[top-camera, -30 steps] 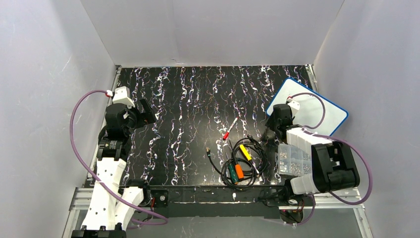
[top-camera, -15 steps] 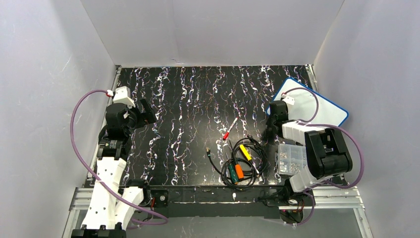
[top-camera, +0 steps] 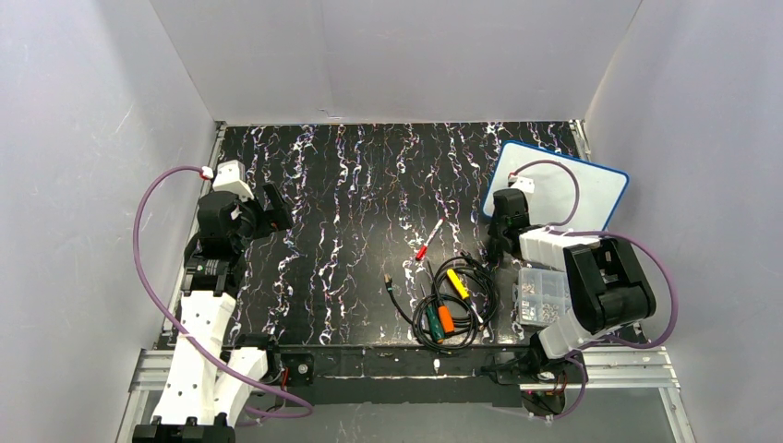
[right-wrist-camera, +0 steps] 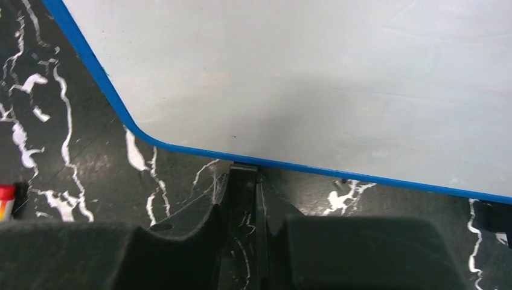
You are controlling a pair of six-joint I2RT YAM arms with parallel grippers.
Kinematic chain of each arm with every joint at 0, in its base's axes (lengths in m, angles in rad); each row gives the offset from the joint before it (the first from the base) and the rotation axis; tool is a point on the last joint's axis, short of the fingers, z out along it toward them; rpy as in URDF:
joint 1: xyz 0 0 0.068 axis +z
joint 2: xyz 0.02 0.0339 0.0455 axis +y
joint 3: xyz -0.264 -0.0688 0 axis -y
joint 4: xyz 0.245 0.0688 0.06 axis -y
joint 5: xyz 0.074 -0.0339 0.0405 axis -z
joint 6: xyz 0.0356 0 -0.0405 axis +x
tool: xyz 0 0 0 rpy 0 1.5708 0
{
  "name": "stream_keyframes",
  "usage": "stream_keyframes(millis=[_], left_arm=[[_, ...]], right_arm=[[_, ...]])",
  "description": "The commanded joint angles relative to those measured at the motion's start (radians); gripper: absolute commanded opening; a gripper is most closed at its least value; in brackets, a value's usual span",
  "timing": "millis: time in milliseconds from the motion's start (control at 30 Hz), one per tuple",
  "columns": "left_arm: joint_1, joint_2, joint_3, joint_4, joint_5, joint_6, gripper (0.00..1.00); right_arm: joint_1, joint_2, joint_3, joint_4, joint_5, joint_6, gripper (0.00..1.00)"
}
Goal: Write a sentence on the whiteboard
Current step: Move the whiteboard to the center of the board.
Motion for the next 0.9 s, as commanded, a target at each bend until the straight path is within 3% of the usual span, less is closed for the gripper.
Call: stream_keyframes(millis=[0,267,433,567,867], left_arm=[[-0.003,0.003,-0.008,-0.001,0.017,0.011,0.99],[-0.004,0.007,-0.011,-0.001,0.046,0.023,0.99],[-0.053,0.044,-0.022,0.011,0.133,0.009,0.99],[-0.261,0.143,-0.001,0.005,0.099,-0.054,0.96],[-0.645,0.476,0.073,0.191,0.047,-0.125,0.88]], right_arm=[[0.066,-0.02,-0.029,0.055,-0.083,-0.034,0.01],[0.15,-0.053,-0.051,0.021,-0.059,-0.023,0.02],[0.155,-0.13,-0.044,-0.056,-0.052,0.003,0.41],[0.155,-0.224,-0.051,-0.121,-0.055,0.015,0.66],[0.154,-0.486,-0.072,-0.288,-0.039,0.006,0.93]])
